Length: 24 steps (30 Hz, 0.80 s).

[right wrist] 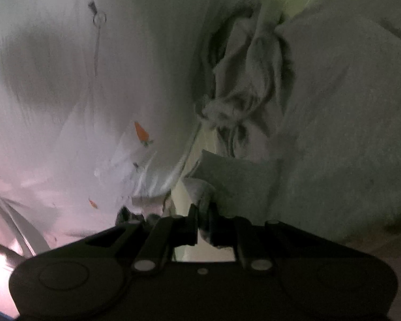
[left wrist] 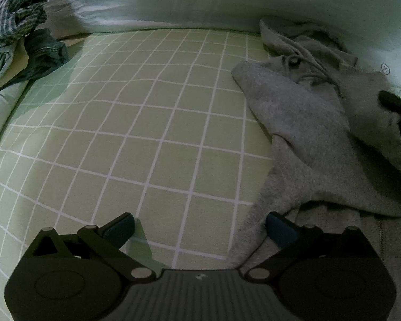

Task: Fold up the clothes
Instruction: 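Fold the held fabric over the hoodie body with the right gripper and release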

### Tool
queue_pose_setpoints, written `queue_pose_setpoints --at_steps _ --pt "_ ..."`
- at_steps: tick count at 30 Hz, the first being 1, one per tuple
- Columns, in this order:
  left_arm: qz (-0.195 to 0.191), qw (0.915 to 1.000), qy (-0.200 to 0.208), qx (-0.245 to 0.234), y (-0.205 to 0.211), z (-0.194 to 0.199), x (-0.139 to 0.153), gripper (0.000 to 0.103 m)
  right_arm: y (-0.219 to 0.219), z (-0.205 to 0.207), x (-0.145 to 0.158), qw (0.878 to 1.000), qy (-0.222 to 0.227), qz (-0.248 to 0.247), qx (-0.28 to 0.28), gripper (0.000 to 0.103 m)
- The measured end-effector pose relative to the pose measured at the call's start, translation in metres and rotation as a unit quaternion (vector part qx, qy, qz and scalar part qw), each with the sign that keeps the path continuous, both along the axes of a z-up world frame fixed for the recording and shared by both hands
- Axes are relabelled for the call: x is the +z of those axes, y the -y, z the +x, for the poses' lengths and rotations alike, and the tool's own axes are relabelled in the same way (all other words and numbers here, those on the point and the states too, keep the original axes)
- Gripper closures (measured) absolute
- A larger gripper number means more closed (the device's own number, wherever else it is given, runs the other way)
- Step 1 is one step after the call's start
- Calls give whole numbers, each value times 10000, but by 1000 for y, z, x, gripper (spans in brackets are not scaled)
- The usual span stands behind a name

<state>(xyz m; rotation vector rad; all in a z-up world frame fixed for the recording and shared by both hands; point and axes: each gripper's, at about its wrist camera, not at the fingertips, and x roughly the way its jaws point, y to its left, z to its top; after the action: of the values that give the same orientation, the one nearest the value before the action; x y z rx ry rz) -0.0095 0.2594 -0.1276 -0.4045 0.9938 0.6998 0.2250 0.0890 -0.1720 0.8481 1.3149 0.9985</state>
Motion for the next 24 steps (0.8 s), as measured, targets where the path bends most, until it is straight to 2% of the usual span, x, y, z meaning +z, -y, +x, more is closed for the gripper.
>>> queue_pose_setpoints --at_steps 7,12,17,24 --pt "-2 10000 -2 17 0 0 1 0 -16 -8 -7 9983 93 -438 377 95" --pt "-6 10000 -6 22 0 0 1 0 -14 -16 -13 9931 320 -888 701 93" --pt "-7 10000 -4 14 0 0 1 0 -20 -18 -17 9884 399 -1138 919 90" --pt "-6 10000 -3 8 -1 0 0 0 -17 -17 -20 9892 168 -1013 1044 62"
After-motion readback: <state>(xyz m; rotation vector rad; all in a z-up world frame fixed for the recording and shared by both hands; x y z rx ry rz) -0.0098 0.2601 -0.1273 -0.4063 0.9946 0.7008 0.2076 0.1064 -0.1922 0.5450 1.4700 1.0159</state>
